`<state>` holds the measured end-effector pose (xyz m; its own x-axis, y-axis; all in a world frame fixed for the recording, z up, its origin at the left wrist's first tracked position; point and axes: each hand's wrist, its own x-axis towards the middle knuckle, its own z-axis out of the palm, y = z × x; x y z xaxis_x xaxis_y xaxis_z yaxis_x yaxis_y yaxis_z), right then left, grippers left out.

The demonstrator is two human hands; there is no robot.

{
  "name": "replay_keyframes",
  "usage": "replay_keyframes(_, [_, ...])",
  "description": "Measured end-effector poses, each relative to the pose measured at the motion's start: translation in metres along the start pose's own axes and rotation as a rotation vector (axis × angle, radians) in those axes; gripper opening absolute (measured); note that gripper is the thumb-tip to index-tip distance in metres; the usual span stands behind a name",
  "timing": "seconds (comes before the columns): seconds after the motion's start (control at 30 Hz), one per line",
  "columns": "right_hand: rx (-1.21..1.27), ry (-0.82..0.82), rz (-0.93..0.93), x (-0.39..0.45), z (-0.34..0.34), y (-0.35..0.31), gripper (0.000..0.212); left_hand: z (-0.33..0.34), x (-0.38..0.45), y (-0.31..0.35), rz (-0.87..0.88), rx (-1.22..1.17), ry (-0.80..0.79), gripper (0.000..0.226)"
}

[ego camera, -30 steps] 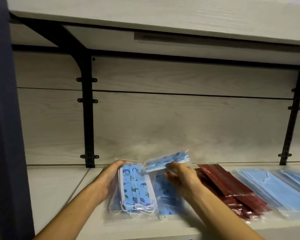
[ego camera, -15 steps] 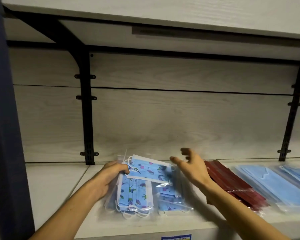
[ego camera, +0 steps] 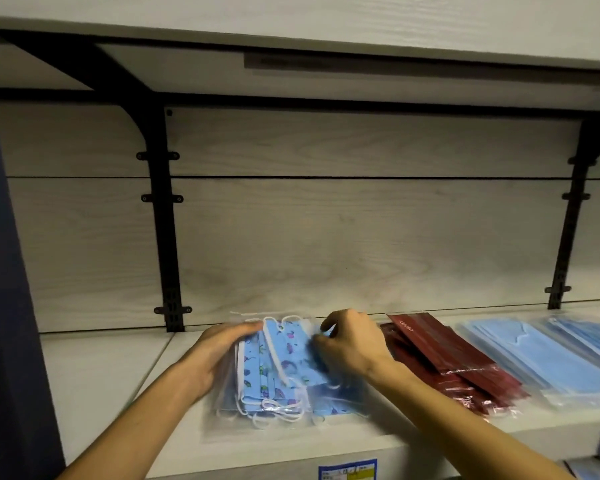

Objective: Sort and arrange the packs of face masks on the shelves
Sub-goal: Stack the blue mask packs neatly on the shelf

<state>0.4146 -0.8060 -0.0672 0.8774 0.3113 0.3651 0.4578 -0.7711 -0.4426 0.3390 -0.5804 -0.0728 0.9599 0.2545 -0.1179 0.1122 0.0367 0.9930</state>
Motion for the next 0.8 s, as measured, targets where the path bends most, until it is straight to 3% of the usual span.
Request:
replay_keyframes(0.07, [0.081, -0.036, -0.018, -0.004, -0.005, 0.001, 0.031, -0.001, 0.001, -0.001, 0.001, -0.003, 0.055, 0.037])
replay_keyframes(0.2, [0.03, 0.133, 0.059, 0.0, -0.025, 0.024, 0.033, -0.005, 0.006, 0.0, -0.042, -0.035, 0.101, 0.035])
replay_keyframes(0.3, [-0.097, -0.021, 0.22, 0.0, -0.03, 0.039, 0.064, -0.013, 0.012, -0.001, -0.075, -0.083, 0.116, 0.063])
replay_keyframes(0.37, [-0.037, -0.131, 0.281, -0.002, -0.026, 0.042, 0.069, -0.016, 0.015, -0.004, -0.073, -0.097, 0.125, 0.083])
replay_keyframes(0.43, [-0.008, -0.157, 0.292, -0.001, -0.022, 0.045, 0.064, -0.016, 0.012, -0.005, -0.071, -0.077, 0.109, 0.088])
replay_keyframes(0.57, [0.093, -0.155, 0.263, 0.004, -0.016, 0.05, 0.054, -0.012, 0.006, 0.0, -0.07, -0.057, 0.127, 0.061])
replay_keyframes(0.67, [0.127, -0.141, 0.229, 0.006, -0.02, 0.053, 0.036, -0.008, 0.001, 0.003, -0.063, -0.063, 0.122, 0.048])
replay_keyframes(0.73, [0.157, -0.096, 0.174, 0.007, -0.024, 0.055, 0.022, -0.011, 0.002, 0.002, -0.063, -0.054, 0.127, 0.055])
replay_keyframes(0.8, [0.242, -0.03, 0.117, 0.009, -0.028, 0.057, 0.021, -0.016, 0.008, -0.003, -0.073, -0.04, 0.118, 0.081])
